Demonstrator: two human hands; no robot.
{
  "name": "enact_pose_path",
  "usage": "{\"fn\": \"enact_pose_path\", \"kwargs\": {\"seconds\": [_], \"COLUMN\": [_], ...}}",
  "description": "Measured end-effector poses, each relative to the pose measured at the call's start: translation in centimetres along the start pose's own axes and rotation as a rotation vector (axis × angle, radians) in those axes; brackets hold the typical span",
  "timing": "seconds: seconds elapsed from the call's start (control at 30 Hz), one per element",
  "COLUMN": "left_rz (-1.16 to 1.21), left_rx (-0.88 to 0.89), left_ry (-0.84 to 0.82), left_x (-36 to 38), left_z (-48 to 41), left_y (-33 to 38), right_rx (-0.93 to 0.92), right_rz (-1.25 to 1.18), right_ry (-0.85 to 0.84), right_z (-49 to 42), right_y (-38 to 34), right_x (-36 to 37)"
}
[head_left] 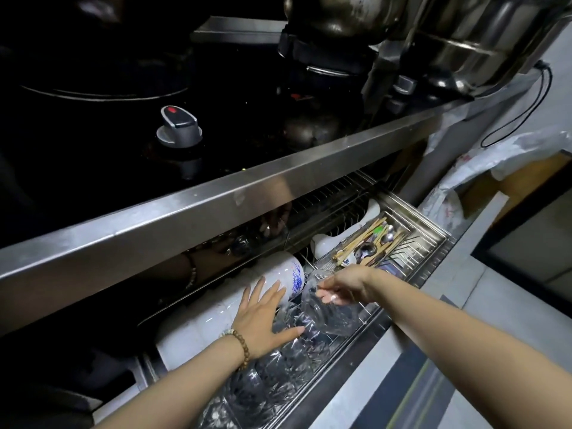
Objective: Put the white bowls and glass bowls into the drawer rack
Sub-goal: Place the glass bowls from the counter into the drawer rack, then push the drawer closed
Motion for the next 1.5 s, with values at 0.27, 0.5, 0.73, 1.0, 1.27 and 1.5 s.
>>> {"fn": "enact_pose_path", "kwargs": {"seconds": [0.27, 0.5, 0.73, 1.0, 1.27, 1.5], "left_rz": [-0.02, -0.023, 0.026, 0.138, -0.013, -0.292], "left_rx": [-0.001, -0.008, -0.016, 0.027, 0.364, 0.453], "left_ry": [-0.011, -0.02, -0.041, 0.047, 0.39, 0.644], "left_x": [0.0, 0.0, -0.9, -6.5, -17.0, -26.7], "left_z": [0.1, 0.2, 0.9, 3.6, 8.7, 12.6], "left_y": [0.1, 0.1, 0.5, 3.3, 8.8, 9.1], "right_rx": [-0.003, 0.006, -0.103, -0.607, -0.779, -0.582], "right_rz": [0.017, 0.084, 0.182, 0.26, 0.059, -0.359], "right_ry": [-0.111, -0.134, -0.021, 0.483, 1.065, 0.9], "right_z": [0.3, 0.9, 1.7, 7.4, 16.0, 16.4], "right_y": [-0.1, -0.3, -0.7, -2.1, 5.0, 6.9], "right_x": [1.6, 2.5, 2.0, -1.7, 0.3, 4.8]}}
Point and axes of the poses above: each hand's wrist, its own z-axis away from the middle knuckle, its own x-axis out of the palm, y = z × x, the point moved 5 cm from there along -z, towards the middle knuckle, and after that the axes turned 12 degrees about y, right-handed, at the moved point
